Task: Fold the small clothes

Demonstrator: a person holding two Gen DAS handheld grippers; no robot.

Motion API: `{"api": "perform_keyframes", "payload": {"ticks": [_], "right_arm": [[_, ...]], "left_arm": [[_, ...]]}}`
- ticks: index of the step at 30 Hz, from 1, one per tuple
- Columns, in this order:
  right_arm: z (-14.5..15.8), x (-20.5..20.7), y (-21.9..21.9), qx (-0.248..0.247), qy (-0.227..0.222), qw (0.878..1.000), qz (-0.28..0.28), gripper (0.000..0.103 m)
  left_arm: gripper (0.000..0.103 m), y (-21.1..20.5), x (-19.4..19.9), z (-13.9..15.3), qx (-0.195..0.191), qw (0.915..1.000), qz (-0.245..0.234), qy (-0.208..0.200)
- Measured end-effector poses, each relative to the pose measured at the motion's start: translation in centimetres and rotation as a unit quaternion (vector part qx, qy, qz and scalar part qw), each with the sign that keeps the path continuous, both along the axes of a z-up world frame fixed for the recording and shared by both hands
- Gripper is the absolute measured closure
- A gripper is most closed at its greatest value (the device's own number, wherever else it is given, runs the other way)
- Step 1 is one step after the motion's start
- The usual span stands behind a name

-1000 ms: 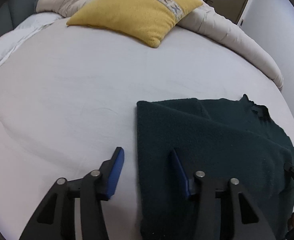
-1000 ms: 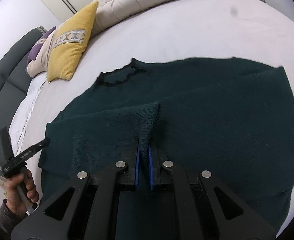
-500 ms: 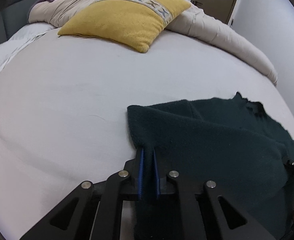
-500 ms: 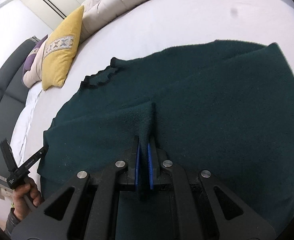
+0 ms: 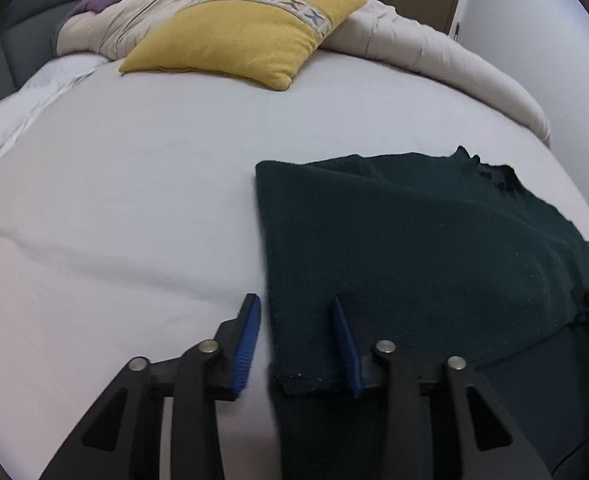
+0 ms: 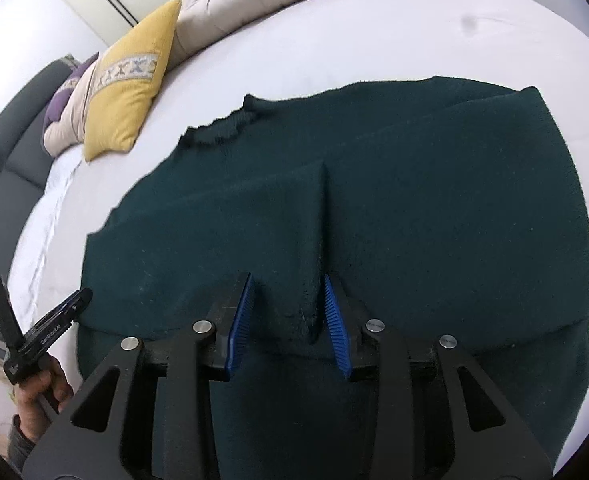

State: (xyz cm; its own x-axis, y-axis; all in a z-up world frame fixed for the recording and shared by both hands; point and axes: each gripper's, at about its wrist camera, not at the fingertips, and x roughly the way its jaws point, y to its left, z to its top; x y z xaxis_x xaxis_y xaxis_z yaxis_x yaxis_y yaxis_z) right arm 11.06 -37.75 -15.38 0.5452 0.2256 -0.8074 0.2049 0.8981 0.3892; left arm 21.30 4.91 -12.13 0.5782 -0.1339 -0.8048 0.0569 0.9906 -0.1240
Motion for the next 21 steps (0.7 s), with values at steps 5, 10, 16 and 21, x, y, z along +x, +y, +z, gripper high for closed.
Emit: {"api": "perform_keyframes", "payload": {"ticks": [5,10,16,21], "right_arm": [[0.3,-0.5,-0.9,0.002,0.01,1.0,-0.011,0.096],[0.7,-1.4,-0.6,-0.001,0.005,1.0,-0.015,0.097],[-1.7,-1.3,-3.0,0.07,-0.003,0.997,-0.029,0.098],[-0.3,-1.6,-2.6,0.028,-0.011,0.999,-0.034,0.096]], "left_arm": [[0.091,0.1,0.2,0.3,0.013,0.9999,-0.01,0.0],[0.091,0.1,0.0,-0.1,0.029,0.9994,-0.017,-0.004],[0.089,0.2,0.2,-0.2,0.034,0.9992,-0.02,-0.003],[0.082,0.5,-1.0,1.7,0.027,0.9993,0.006,-0.024]]}}
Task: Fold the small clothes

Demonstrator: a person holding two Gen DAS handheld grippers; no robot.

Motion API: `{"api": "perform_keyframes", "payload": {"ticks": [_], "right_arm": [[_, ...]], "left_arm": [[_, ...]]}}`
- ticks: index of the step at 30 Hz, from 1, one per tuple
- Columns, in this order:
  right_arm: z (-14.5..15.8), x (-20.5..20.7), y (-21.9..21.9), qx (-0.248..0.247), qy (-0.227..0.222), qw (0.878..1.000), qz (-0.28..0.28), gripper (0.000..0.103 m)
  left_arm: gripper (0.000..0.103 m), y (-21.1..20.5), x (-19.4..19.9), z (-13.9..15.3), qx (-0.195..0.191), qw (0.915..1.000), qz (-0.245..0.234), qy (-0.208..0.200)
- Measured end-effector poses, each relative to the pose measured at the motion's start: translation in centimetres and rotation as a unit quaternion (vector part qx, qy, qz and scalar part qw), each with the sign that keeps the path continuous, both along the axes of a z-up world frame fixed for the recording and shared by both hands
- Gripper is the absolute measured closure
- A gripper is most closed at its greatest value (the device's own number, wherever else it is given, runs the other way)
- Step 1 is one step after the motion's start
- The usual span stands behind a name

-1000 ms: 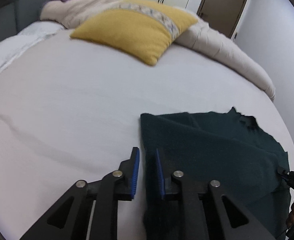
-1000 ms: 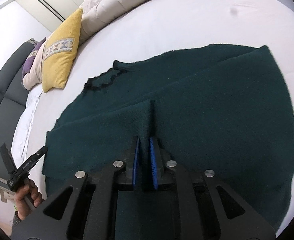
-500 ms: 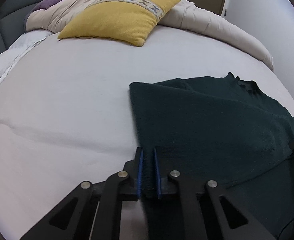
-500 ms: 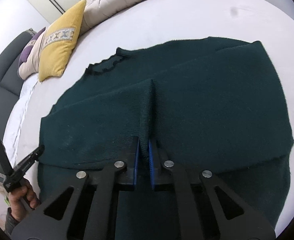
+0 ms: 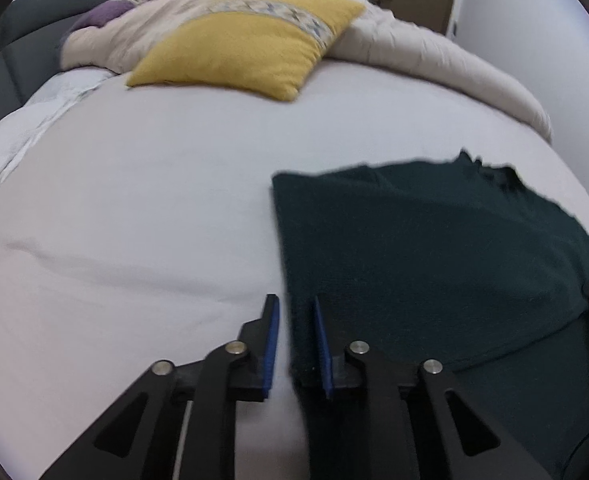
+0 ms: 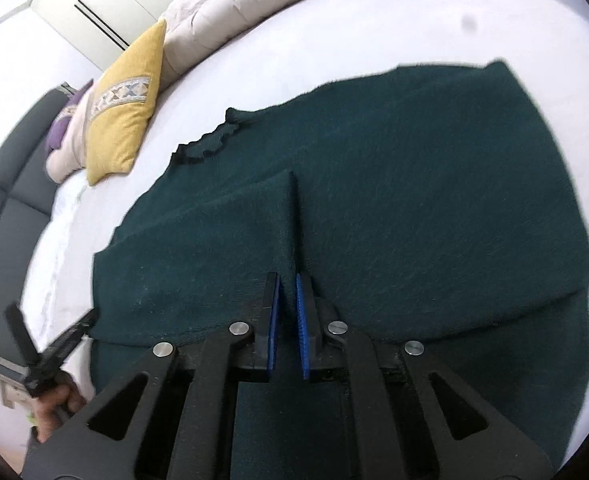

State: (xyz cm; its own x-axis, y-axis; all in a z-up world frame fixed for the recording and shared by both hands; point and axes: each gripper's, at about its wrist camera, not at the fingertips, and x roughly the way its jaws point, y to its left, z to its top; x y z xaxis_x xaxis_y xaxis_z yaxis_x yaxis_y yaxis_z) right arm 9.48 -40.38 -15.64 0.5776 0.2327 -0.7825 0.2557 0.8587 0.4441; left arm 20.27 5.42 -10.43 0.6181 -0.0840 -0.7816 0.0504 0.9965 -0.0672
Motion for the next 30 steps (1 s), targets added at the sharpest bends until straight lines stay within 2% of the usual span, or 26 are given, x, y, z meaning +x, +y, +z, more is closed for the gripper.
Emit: {"api": "perform_keyframes", "payload": {"ticks": [3,5,9,13,16,17,19,20,23,25,27,29,30], "right_arm": [[1.8,-0.4,0.3,-0.049,0.007,0.999,-0.018,0.092],[3.5,-0.6,0.4,-0.073,-0.014,0.997,-0.027,0.092],[4.9,0.8,1.7,-0.053,-0.046,0.997,0.009,0.092],[3.8,3.7,3.6,-0.049,-0.049,0.996,0.05,0.092],[0.6,5.7,3.6,-0.061,-0.006,0.996,0.06,0.097],[-0.2,5.9,2.9,-0.046,-0.017,0.997,0.058,0.102],[-1.0,6.1,0.5,0.007,-0.035,0.999,0.038,0.103],[-1.3,6.0,-0.8,0.049,-0.04,0.998,0.025,0.103],[-1.4,5.2,-2.4,0.059,-0.052,0.997,0.011,0.103],[-0.7,4.0,-3.2,0.04,-0.053,0.998,-0.005,0.103],[0.7,2.1,-4.1,-0.022,-0.04,0.998,-0.049,0.098],[2.2,-0.8,-5.0,-0.028,-0.05,0.996,-0.065,0.094],[2.9,-2.6,-5.4,-0.031,-0.053,0.996,-0.07,0.086]], "left_arm": [[0.073,-0.5,-0.7,2.0,0.008,0.9993,0.001,-0.036],[0.066,-1.4,-0.4,2.7,0.01,0.9987,-0.009,-0.048],[0.064,-3.0,1.6,2.1,0.007,0.999,-0.016,-0.042],[0.061,-3.4,4.2,-1.4,0.013,0.9999,-0.006,0.006],[0.06,-2.9,4.6,-2.1,-0.009,1.0,-0.003,0.001],[0.059,-2.9,4.7,-2.2,-0.008,0.9999,-0.006,0.0],[0.058,-2.7,4.9,-2.4,-0.013,0.9998,-0.011,-0.003],[0.058,-2.5,5.1,-2.5,-0.023,0.9997,-0.012,-0.003],[0.058,-2.2,5.1,-2.4,-0.032,0.9994,-0.014,-0.003],[0.058,-1.9,4.7,-1.9,-0.043,0.9989,-0.018,0.0],[0.058,-1.1,3.2,-1.1,-0.06,0.9979,-0.022,0.008],[0.048,-0.1,1.1,-0.3,-0.057,0.9981,-0.018,0.016],[0.047,0.7,-0.6,0.2,-0.063,0.9979,-0.012,0.011]]}}
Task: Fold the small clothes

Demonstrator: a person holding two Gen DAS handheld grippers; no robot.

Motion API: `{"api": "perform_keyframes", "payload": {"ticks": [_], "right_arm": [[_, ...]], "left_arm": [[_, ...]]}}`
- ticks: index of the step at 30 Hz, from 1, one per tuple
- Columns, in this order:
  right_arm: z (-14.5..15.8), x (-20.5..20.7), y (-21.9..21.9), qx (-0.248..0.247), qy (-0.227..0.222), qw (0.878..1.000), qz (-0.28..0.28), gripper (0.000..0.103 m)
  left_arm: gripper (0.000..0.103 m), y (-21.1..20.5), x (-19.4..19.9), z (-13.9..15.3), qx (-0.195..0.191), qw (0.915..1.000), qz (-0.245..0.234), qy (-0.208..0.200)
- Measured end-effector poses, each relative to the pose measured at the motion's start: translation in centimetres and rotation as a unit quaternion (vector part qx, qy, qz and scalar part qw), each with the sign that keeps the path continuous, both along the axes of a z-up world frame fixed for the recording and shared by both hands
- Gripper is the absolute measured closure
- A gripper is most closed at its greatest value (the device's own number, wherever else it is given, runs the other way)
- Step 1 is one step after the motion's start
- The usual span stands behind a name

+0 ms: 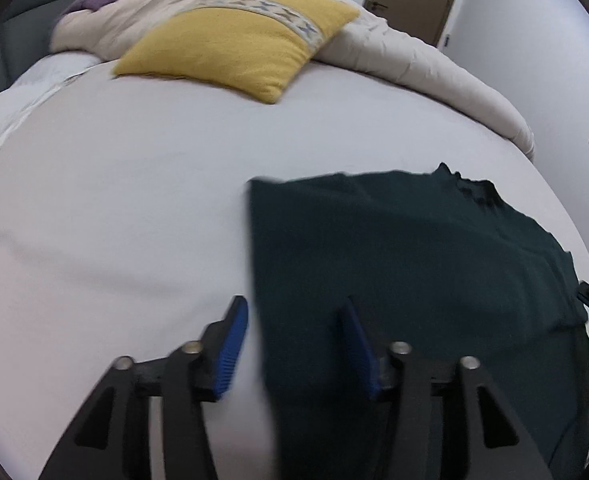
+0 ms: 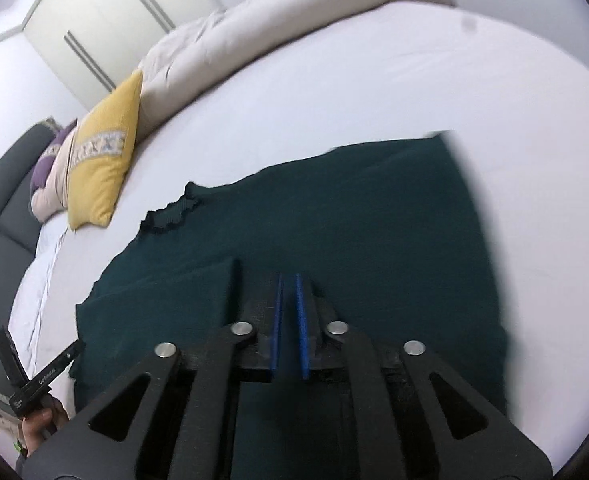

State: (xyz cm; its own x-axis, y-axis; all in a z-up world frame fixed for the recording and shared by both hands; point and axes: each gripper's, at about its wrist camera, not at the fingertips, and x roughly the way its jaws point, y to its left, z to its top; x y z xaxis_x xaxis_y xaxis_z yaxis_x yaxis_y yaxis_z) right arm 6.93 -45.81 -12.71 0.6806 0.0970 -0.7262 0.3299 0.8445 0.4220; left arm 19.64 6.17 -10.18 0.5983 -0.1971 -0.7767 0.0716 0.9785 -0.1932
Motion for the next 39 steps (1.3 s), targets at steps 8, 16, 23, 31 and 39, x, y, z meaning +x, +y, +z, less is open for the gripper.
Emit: {"api": "perform_keyframes", "payload": {"ticks": [8,16,23,31,39], "right_arm": [[2.6,-15.4,1.8,0.02,-0.018,1.0,0.013,0.049],[3.4,-27.8,2.8,0.037,-0.031,0.999,0.023,0.04],[1.9,-33.0,0.3,0.084,-0.009,0.996,0.0,0.04],[-0.3,-35.7,-2.4,0.119,0.028,0.992,-0.022,0.04],[-1.5,-37.9,-3.1,0.144,0.068,0.987,-0.008,0.04]], "left_arm": [[0.03,3.5,-13.7,1.4,-0.062,0.9979,-0.013,0.015],[0.029,6.4,-23.4,-1.3,-0.155,0.9842,-0.002,0.085],[0.031,5.9,-25.6,-2.1,-0.158,0.9813,-0.032,0.104],[0.043,5.6,-26.2,-2.2,-0.167,0.9761,-0.057,0.127],[0.057,5.7,-26.8,-2.6,-0.188,0.9683,-0.062,0.152]]}}
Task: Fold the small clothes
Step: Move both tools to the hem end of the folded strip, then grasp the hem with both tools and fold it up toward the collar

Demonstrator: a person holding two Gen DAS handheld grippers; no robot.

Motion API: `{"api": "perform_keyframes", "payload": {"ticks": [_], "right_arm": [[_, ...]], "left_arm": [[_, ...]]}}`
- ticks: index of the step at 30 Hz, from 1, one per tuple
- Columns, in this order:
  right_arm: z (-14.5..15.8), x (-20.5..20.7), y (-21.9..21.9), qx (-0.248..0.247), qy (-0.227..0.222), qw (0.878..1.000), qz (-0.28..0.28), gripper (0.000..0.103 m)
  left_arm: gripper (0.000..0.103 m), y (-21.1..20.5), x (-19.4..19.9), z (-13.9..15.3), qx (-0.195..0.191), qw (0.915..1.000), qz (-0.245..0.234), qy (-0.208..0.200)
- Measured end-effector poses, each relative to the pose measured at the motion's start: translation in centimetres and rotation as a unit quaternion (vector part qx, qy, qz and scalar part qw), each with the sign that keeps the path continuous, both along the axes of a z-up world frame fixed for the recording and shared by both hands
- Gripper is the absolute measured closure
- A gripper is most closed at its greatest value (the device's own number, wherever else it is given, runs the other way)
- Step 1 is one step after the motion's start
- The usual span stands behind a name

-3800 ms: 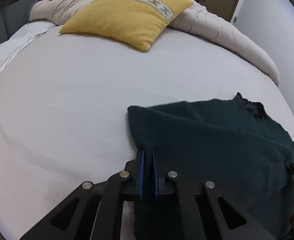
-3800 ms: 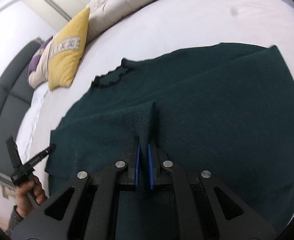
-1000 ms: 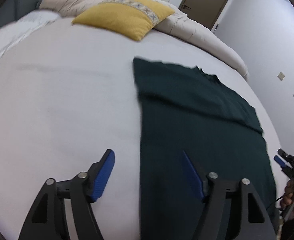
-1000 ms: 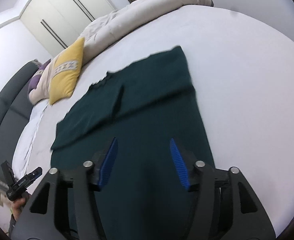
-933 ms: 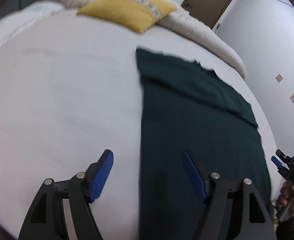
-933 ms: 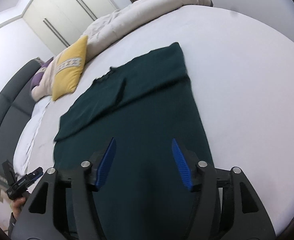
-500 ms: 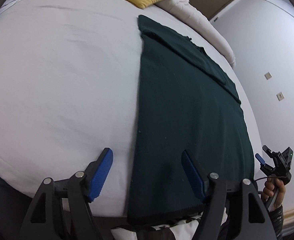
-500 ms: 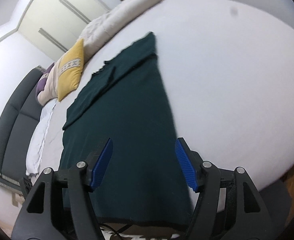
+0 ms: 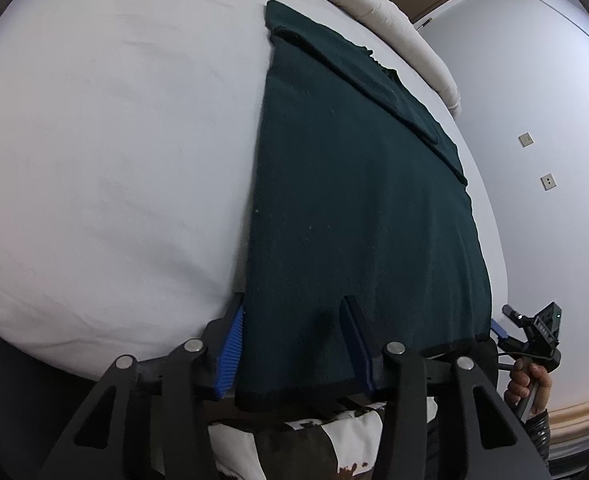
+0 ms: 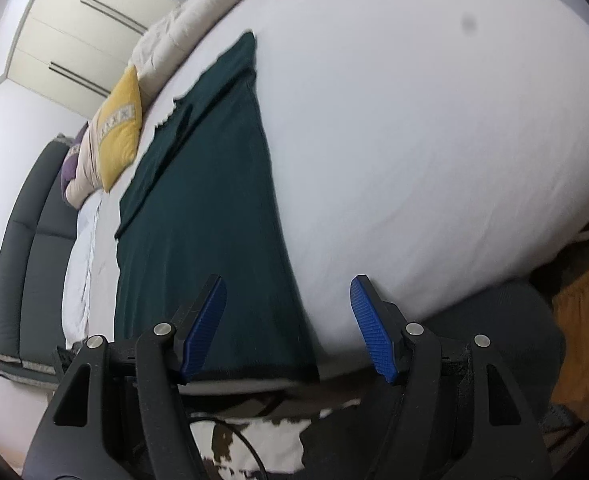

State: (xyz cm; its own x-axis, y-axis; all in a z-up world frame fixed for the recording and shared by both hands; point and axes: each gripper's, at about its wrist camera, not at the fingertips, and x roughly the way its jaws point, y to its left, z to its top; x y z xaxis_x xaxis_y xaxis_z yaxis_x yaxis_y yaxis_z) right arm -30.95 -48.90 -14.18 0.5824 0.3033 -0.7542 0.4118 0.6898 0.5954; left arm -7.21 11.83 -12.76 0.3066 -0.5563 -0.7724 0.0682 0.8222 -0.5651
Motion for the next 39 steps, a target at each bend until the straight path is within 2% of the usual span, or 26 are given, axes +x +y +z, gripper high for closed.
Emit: {"api": "perform_keyframes", "payload": {"ticks": [2,4,6,8,11,14,18,23,30,33,39], "right_arm": [[-0.5,-0.1,0.4,0.004,0.011,1.0,0.008,0.042],[-0.6,-0.3,0.8,-0.011,0.016,1.0,0.017,0.042],[-0.7,-0.1,1.1,-0.014,0.025,0.999,0.022,0.043],[-0.7,0.3,1.5,-0.022,0.036,0.999,0.032,0.045],[-1.0,1.3,2.6,-0.052,0.067,0.995,0.06,0.049],[-1.2,1.8,3.3,-0.07,0.089,0.99,0.085,0.066],[-1.5,1.5,3.6,-0.063,0.087,0.989,0.099,0.095],[-0.9,0.9,3.7,-0.053,0.062,0.992,0.1,0.097],[1.6,-0.4,1.5,0.021,-0.01,0.997,0.071,0.097],[2.8,-0.3,1.2,0.053,-0.046,0.996,0.063,0.097],[5.5,1.0,0.6,0.107,-0.122,0.986,0.04,0.097]], "left_arm": [[0.06,-0.3,0.0,0.0,0.005,1.0,-0.002,0.002],[0.064,-0.3,-0.1,0.0,0.005,1.0,-0.002,0.004],[0.072,-0.3,-0.2,-0.1,0.008,0.9999,-0.001,0.008],[0.087,-0.2,-0.2,-0.2,0.013,0.9999,0.001,0.011],[0.092,0.0,-0.5,-0.4,0.011,0.9998,-0.002,0.015],[0.094,-0.1,-0.7,-0.4,0.015,0.9998,-0.005,0.013],[0.096,-0.1,-0.7,-0.2,0.015,0.9998,-0.004,0.01],[0.097,0.7,-1.2,0.6,0.003,1.0,0.003,0.003],[0.097,2.0,-1.1,3.2,-0.058,0.9979,0.021,-0.019],[0.097,2.3,-0.8,4.3,-0.098,0.9944,0.028,-0.027],[0.097,2.4,0.6,6.0,-0.151,0.9863,0.052,-0.041]]}}
